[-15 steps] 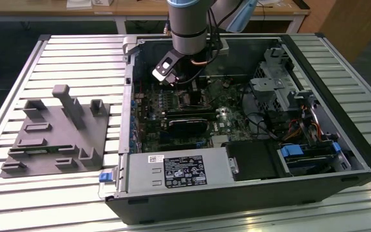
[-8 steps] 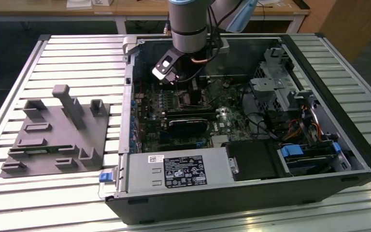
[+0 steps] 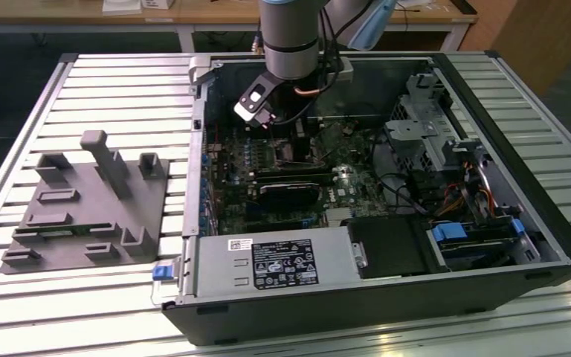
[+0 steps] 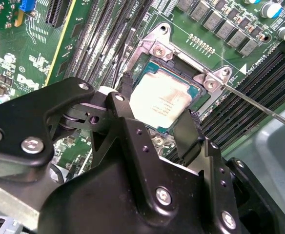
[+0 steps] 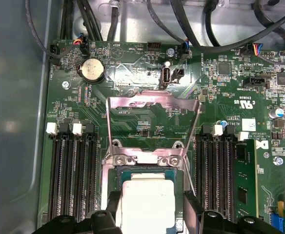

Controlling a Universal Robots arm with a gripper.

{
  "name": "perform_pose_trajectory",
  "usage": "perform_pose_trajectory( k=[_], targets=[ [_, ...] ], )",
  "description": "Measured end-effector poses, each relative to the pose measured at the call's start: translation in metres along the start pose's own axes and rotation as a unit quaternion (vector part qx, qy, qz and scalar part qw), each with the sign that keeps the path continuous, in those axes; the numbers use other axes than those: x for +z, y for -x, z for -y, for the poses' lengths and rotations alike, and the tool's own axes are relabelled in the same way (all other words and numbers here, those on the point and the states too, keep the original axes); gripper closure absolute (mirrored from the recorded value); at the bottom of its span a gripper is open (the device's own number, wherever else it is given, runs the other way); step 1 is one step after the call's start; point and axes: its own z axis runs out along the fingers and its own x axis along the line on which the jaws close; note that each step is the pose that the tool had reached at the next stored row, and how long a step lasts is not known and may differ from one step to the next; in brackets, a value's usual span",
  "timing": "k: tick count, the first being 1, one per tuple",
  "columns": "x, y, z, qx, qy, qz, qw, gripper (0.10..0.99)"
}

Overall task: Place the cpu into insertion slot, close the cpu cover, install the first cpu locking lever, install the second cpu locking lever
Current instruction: 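Place the cpu into insertion slot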

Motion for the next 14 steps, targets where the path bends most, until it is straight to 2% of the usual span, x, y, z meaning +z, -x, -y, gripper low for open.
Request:
perform_pose_trajectory(
  k=[6, 9, 10, 11, 13, 14],
  targets=[
    [0.0000, 0.0000, 0.0000, 0.000, 0.0000, 0.0001, 1.0000, 0.490],
    [0.0000, 0.0000, 0.0000, 0.000, 0.0000, 0.0001, 1.0000, 0.671],
    [0.0000, 0.0000, 0.0000, 0.000, 0.0000, 0.0001, 1.0000, 0.671],
    [-0.0001, 0.0000, 0.0000, 0.000, 0.0000, 0.0001, 1.0000, 0.729],
    [-0.0001, 0.0000, 0.0000, 0.000, 0.0000, 0.0001, 1.0000, 0.729],
    [-0.0001, 0.0000, 0.0000, 0.000, 0.0000, 0.0001, 1.0000, 0.788]
  ],
)
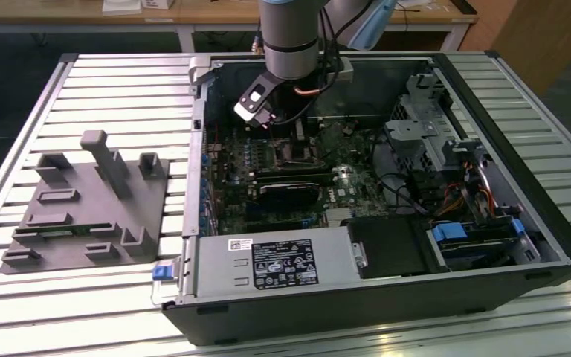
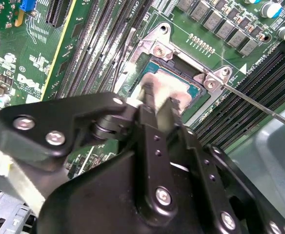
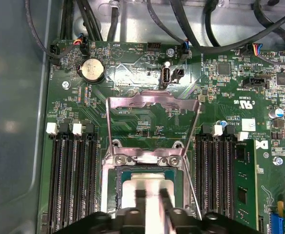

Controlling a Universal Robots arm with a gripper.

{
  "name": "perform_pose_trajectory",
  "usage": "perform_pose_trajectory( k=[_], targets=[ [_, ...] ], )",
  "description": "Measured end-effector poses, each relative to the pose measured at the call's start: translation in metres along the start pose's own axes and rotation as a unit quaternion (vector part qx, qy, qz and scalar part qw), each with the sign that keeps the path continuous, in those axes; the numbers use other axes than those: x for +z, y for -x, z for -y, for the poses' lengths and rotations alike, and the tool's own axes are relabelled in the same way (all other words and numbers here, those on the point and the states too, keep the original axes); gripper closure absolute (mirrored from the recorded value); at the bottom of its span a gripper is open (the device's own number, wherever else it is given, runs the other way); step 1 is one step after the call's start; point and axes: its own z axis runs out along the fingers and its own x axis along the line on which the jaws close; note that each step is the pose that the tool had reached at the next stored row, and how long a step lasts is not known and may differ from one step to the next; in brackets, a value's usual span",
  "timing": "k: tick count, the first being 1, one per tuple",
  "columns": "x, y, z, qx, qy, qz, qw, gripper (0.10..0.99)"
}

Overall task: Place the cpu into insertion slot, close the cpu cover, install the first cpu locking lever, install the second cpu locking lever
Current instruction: 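Place the cpu into insertion slot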

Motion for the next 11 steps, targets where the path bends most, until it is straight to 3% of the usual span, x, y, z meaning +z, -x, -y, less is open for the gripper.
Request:
perform_pose_trajectory(
  k=[2, 3, 4, 9, 11],
  targets=[
    [0.0000, 0.0000, 0.0000, 0.000, 0.0001, 0.0000, 1.0000, 0.910],
    [0.0000, 0.0000, 0.0000, 0.000, 0.0001, -0.0001, 1.0000, 0.910],
    [0.0000, 0.0000, 0.0000, 0.000, 0.0001, -0.0001, 1.0000, 0.969],
    [0.0000, 0.0000, 0.0000, 0.000, 0.0001, 0.0000, 1.0000, 0.980],
    [0.0001, 0.0000, -0.0002, 0.000, -0.0061, -0.0001, 1.0000, 0.980]
  ],
)
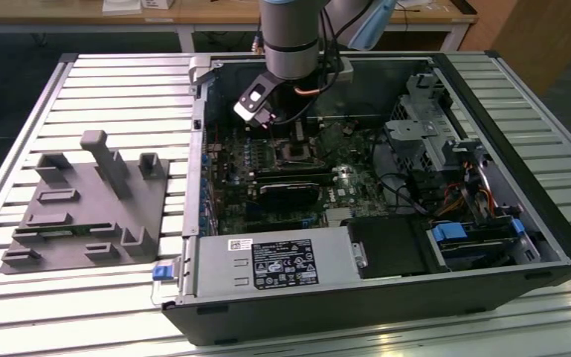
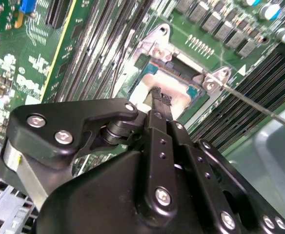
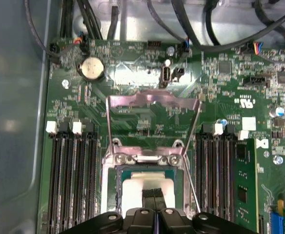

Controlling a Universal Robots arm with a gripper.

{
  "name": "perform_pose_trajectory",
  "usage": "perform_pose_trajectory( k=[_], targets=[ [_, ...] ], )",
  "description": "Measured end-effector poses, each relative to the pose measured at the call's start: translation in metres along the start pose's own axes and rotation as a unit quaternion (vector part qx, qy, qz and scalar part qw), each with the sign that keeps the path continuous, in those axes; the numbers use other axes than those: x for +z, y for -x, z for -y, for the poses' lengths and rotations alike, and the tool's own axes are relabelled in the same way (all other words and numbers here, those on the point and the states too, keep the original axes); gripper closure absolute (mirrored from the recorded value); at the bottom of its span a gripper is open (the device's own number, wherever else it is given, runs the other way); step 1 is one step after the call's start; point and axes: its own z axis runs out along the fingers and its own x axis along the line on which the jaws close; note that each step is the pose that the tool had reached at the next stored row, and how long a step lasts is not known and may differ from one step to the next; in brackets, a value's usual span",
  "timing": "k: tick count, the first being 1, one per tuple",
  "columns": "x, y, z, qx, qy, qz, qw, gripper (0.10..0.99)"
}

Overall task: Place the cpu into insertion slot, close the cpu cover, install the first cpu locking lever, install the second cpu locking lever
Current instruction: 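Place the cpu into insertion slot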

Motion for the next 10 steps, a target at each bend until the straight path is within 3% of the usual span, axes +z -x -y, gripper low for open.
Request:
perform_pose_trajectory(
  k=[2, 7, 10],
  targets=[
    [-0.0001, 0.0001, -0.0003, 0.000, -0.0067, 0.0000, 1.0000, 0.980],
    [0.0000, 0.0000, -0.0003, 0.000, -0.0074, -0.0003, 1.0000, 0.980],
    [-0.0007, 0.0000, -0.0004, 0.000, -0.0072, -0.0032, 1.0000, 0.980]
  ],
)
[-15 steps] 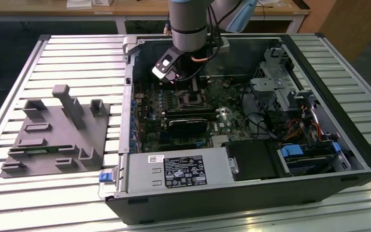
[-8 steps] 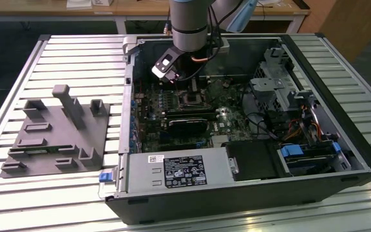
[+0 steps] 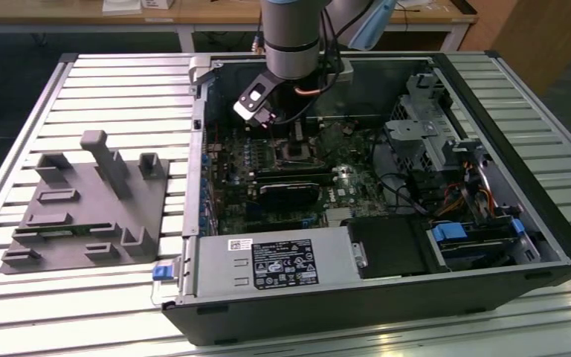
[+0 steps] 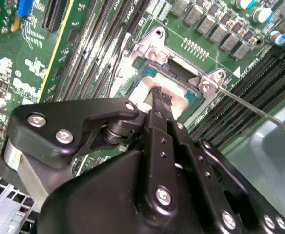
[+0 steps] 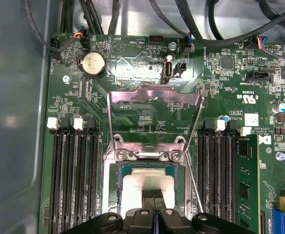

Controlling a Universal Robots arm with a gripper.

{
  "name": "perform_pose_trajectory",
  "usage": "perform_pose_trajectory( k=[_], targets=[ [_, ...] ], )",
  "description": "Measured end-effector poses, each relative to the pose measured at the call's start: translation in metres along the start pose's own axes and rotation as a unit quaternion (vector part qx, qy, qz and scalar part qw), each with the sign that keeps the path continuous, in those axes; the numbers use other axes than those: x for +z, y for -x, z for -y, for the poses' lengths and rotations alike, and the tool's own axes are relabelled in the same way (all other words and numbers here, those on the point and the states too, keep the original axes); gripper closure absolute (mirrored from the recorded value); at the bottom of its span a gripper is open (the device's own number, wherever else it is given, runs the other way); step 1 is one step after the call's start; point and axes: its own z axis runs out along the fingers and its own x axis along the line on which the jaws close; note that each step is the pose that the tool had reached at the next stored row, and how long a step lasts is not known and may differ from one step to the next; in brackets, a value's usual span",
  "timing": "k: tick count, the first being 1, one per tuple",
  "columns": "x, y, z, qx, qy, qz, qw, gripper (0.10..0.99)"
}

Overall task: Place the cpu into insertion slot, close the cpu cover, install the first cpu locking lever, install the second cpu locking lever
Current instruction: 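Place the cpu into insertion slot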

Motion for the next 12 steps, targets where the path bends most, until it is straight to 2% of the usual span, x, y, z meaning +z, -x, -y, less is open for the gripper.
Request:
perform_pose_trajectory(
  k=[4, 6, 7, 10, 11, 12],
  targets=[
    [-0.0061, 0.0003, -0.0005, 0.000, -0.0001, 0.0001, 1.0000, 0.980],
    [-0.0068, 0.0003, -0.0006, 0.000, -0.0001, -0.0003, 1.0000, 0.980],
    [-0.0068, 0.0006, -0.0007, 0.000, -0.0002, -0.0034, 1.0000, 0.980],
    [-0.0064, 0.0022, -0.0013, 0.002, -0.0002, -0.0227, 0.9997, 0.980],
    [-0.0060, 0.0026, -0.0016, 0.002, -0.0001, -0.0264, 0.9996, 0.980],
    [-0.0055, 0.0029, -0.0018, 0.002, -0.0002, -0.0279, 0.9996, 0.980]
  ],
)
